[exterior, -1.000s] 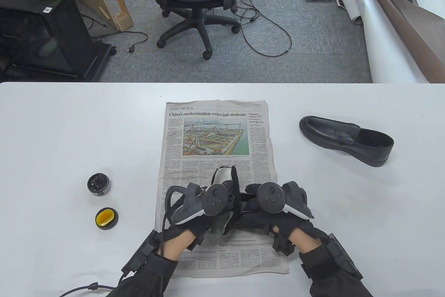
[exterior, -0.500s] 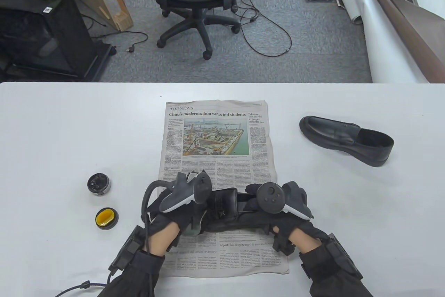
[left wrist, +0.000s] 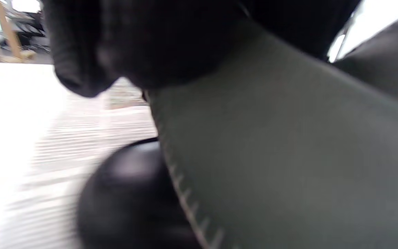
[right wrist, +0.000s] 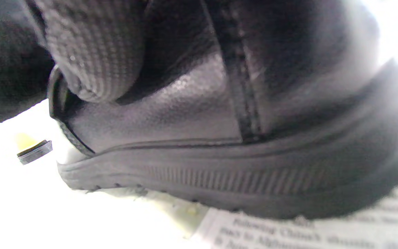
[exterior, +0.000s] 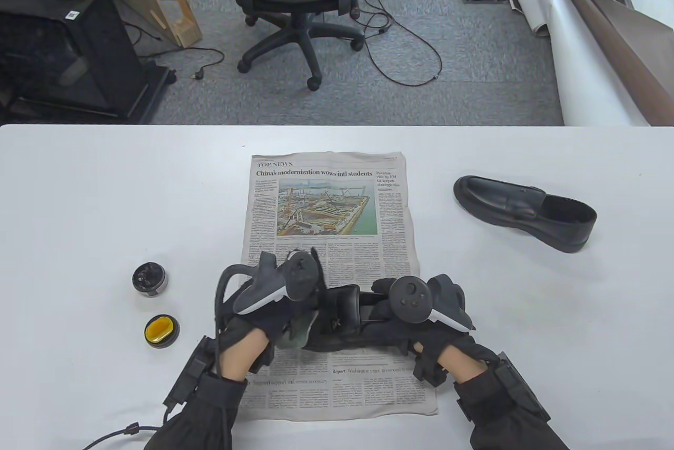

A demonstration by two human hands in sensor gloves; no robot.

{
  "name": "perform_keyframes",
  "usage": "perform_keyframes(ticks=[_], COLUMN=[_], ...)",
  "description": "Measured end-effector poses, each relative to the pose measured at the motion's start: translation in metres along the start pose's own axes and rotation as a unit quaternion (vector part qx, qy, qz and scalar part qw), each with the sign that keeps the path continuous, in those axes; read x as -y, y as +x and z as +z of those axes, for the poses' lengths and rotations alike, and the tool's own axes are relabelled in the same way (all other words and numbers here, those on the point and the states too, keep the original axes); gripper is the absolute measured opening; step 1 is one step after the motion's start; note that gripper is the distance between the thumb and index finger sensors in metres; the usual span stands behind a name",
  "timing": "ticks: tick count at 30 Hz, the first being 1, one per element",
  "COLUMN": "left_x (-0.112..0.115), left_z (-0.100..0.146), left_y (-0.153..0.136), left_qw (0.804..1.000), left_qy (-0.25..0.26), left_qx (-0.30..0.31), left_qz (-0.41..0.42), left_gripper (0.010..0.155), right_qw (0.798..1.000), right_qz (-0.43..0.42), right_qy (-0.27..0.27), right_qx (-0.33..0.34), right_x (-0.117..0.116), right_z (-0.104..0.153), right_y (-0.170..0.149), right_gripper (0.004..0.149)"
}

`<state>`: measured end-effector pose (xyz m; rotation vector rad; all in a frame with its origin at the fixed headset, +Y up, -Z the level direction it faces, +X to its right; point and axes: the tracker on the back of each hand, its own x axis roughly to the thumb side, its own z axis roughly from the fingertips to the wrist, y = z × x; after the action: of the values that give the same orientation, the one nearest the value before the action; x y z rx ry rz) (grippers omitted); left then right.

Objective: Dip and apply built-in sponge shoe polish on shoes

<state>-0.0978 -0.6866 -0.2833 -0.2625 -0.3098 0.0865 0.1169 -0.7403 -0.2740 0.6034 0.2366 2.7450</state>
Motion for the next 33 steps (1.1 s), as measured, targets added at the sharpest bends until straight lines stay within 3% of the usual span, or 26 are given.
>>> perform_keyframes(ticks=[3, 5, 6, 9, 19, 26, 28, 30, 33], left_x=[0.003, 0.006, 0.01, 0.012, 0.019, 0.018, 0.014, 0.006, -0.001], left_z=[-0.014, -0.022, -0.025, -0.022, -0.016, -0.013, -0.011, -0.008, -0.008], left_y=[0.032, 0.036, 0.035, 0.023, -0.016, -0.045, -0.048, -0.043, -0.023], left_qw=[0.997, 0.999, 1.0, 1.0, 0.992, 0.972, 0.971, 0.974, 0.996], left_qy=[0.007, 0.026, 0.006, -0.017, -0.088, -0.135, -0.123, -0.08, -0.006], left_qx=[0.027, 0.015, 0.009, 0.0, -0.069, -0.168, -0.179, -0.167, -0.087], left_qz=[-0.069, -0.041, -0.028, 0.007, -0.054, -0.091, -0.096, -0.127, -0.022], left_gripper=[0.057, 0.057, 0.057, 0.057, 0.057, 0.057, 0.056, 0.056, 0.055], right_qw=[1.0, 1.0, 1.0, 1.0, 1.0, 1.0, 1.0, 1.0, 1.0], right_qz=[0.001, 0.001, 0.0, 0.002, 0.002, 0.0, 0.002, 0.002, 0.001], right_qy=[-0.001, 0.0, 0.0, -0.001, -0.001, -0.001, -0.002, -0.002, -0.002], right_qx=[-0.002, -0.002, -0.002, -0.002, 0.001, 0.0, 0.0, -0.001, -0.001], right_x=[0.0, 0.0, 0.0, 0.0, 0.0, 0.0, 0.0, 0.0, 0.0], right_z=[0.0, 0.0, 0.0, 0.0, 0.0, 0.0, 0.0, 0.0, 0.0], right_y=[0.0, 0.0, 0.0, 0.0, 0.0, -0.001, -0.001, -0.001, -0.001], right_gripper=[0.044, 0.044, 0.044, 0.044, 0.044, 0.044, 0.044, 0.044, 0.044])
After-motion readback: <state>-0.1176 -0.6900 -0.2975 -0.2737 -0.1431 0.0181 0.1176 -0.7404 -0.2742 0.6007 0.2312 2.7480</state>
